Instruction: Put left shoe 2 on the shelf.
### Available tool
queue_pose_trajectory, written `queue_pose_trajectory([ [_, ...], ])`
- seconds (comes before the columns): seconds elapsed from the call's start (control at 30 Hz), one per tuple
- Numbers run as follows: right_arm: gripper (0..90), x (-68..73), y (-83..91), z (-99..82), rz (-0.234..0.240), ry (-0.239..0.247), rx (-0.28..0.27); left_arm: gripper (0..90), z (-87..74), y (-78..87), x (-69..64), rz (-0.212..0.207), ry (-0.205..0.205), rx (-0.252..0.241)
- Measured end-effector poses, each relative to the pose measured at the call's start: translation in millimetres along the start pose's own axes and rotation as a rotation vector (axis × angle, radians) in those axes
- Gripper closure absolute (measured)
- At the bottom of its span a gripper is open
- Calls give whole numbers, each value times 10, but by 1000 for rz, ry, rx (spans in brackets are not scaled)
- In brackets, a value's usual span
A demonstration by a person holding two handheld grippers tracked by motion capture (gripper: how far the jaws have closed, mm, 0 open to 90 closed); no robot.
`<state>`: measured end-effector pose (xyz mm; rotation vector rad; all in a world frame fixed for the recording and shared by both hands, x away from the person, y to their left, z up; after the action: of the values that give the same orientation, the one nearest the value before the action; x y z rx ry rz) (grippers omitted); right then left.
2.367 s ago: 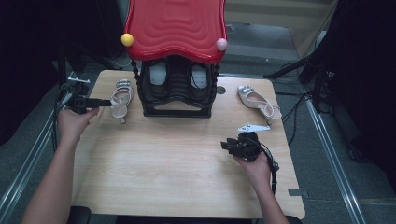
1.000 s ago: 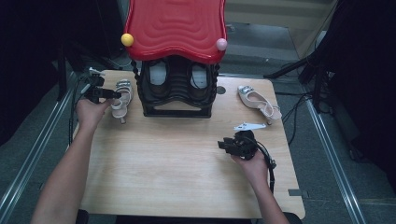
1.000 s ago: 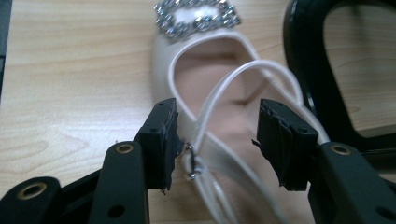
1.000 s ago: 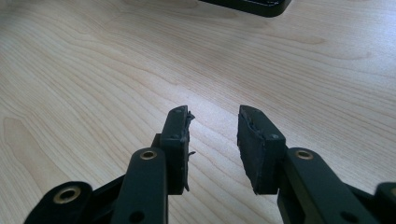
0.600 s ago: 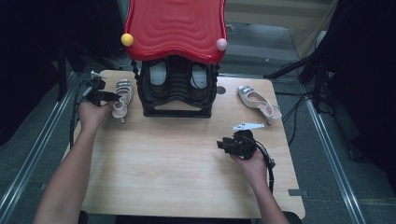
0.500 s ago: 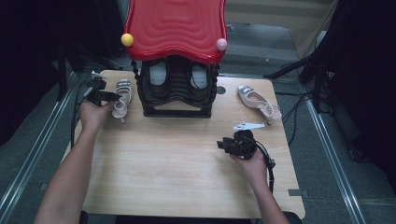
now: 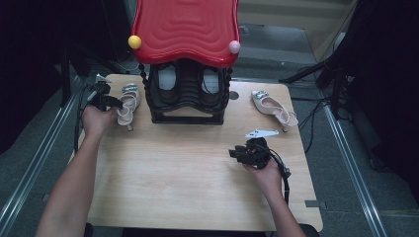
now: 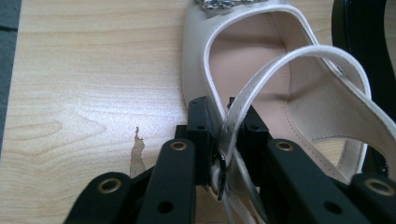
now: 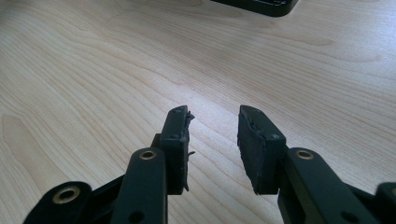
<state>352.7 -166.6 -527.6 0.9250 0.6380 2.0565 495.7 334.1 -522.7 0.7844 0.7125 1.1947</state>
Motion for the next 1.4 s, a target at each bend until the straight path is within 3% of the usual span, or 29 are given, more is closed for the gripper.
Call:
queue_pose_trajectory([
  [0.2, 651, -5, 9, 6, 0, -3, -5, 824, -2, 27, 8, -27, 19, 4],
  [0.27, 651, -8, 17, 7, 0, -4, -6, 825, 10, 65, 11, -29, 38, -11],
  [0.4, 651, -11, 20, 10, 0, -4, -10, 827, 28, 119, 2, -30, 39, -33],
  [0.7, 651, 1, 10, 23, 7, 0, -9, 827, 57, 315, 9, -83, 81, -85],
  [0.73, 650, 3, 3, 29, 8, -1, -8, 826, 80, 398, 16, -101, 84, -91],
  [0.9, 651, 19, -18, 41, 16, 6, -6, 826, 164, 585, -15, -99, 70, -109],
  [0.93, 651, 33, -27, 46, 17, 4, -3, 824, 213, 689, -25, -106, 65, -123],
  [1.07, 651, 45, -39, 57, 20, 9, -1, 825, 305, 848, -54, -99, 50, -131],
  [1.13, 649, 55, -46, 68, 26, 11, -1, 825, 400, 1016, -84, -92, 39, -145],
  [1.3, 649, 65, -58, 78, 31, 17, 2, 823, 518, 1220, -109, -90, 31, -159],
  [1.4, 647, 73, -63, 79, 33, 18, 5, 823, 635, 1425, -132, -95, 24, -182],
])
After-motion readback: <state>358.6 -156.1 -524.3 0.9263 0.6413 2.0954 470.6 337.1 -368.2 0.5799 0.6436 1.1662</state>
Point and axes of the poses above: each handheld gripper's, and its own axes: y roughly backward along the jaws, z roughly out of its top, x roughly to its left, the point moved 3 cm from there along -y, roughly forward along the jaws, and after that the axes turned 15 degrees about -y, right-handed, at the moved point
